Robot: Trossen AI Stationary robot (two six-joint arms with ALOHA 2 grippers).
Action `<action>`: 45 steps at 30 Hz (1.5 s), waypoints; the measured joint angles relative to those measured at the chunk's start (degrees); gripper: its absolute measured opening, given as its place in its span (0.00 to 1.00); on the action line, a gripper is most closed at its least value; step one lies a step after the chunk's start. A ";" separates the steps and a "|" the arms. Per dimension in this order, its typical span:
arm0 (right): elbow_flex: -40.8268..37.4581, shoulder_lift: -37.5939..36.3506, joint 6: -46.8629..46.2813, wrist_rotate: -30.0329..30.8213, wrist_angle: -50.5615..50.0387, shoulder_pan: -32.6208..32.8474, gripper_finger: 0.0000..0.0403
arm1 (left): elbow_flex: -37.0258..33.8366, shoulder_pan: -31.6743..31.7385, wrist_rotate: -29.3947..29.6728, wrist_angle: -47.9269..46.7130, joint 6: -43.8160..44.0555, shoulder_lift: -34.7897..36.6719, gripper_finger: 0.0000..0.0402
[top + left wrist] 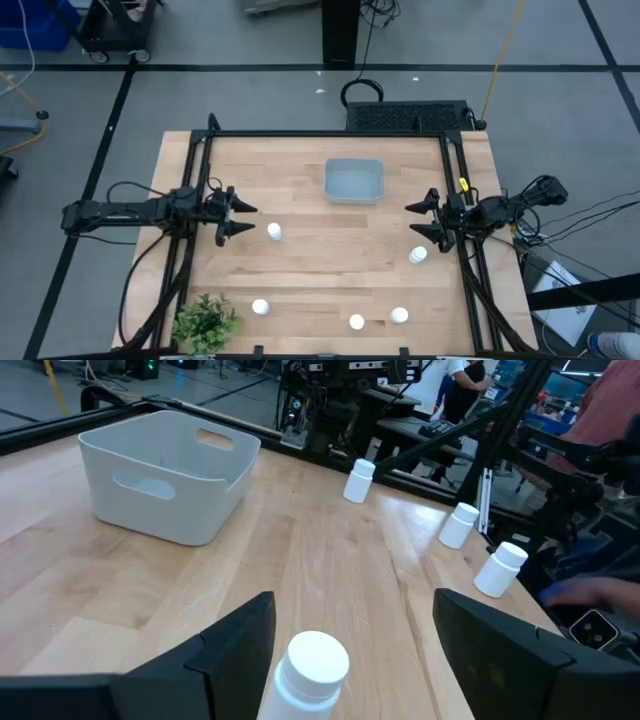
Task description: Pick and place pill bottles into a basket
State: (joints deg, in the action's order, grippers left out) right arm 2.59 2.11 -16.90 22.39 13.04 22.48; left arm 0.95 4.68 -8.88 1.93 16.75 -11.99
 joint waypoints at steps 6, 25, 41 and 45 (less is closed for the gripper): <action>0.02 0.00 0.02 0.00 0.00 0.00 0.70 | 0.00 0.01 0.00 0.00 -0.02 0.00 0.68; 0.01 0.01 0.01 -0.01 0.00 0.00 0.70 | 0.00 0.00 0.00 0.00 -0.01 -0.01 0.68; 0.00 0.01 3.04 0.54 11.93 0.07 0.70 | 0.00 0.01 4.05 8.59 -1.19 0.00 0.68; 0.00 0.02 -2.71 -0.11 15.51 0.09 0.70 | 0.02 0.01 4.47 13.08 -1.25 0.04 0.68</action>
State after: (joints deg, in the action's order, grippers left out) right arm 2.59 2.13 -19.61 22.28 28.55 22.57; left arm 0.97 4.69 -4.41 15.01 15.50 -11.94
